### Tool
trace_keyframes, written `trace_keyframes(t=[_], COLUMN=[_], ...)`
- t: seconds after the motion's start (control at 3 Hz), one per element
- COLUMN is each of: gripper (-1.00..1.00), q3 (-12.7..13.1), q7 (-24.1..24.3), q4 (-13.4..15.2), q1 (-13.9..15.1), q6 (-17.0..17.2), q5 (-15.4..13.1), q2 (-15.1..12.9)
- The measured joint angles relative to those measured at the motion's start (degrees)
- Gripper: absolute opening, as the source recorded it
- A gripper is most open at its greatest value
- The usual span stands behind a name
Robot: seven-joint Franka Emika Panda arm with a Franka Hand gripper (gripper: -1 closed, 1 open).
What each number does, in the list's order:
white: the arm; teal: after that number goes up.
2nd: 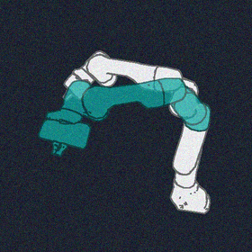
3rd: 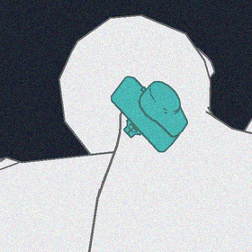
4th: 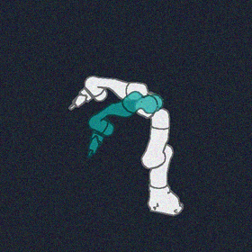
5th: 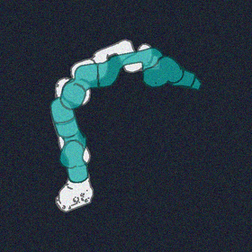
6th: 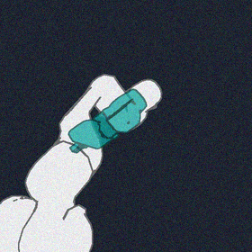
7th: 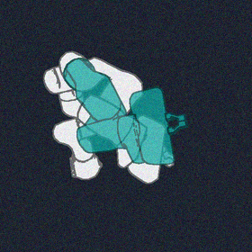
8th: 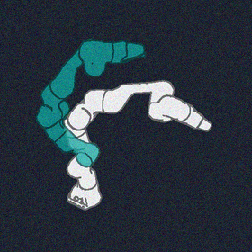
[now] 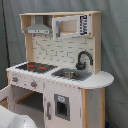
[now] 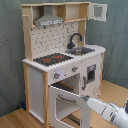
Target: Play with the kitchen
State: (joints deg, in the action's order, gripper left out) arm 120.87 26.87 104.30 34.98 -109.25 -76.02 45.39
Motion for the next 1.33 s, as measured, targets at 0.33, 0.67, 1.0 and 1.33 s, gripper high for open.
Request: trace_keyframes(t=[0.33, 0.67, 1.0, 1.33], gripper=[1.00, 1.00, 1.00, 1.00], q3=[1.37, 2.90, 3.79, 4.22], q7=[4.33, 10.45, 16.22, 21.93], q4=[-2.33, -5.65, -8.45, -10.45], q1=[1.80, 3.99, 5.56, 6.52], q6=[0.21, 0.46, 0.60, 0.65], q5=[0.84, 2.44, 4.55, 7.09], q2=[2.21, 5.22, 7.82, 10.01])
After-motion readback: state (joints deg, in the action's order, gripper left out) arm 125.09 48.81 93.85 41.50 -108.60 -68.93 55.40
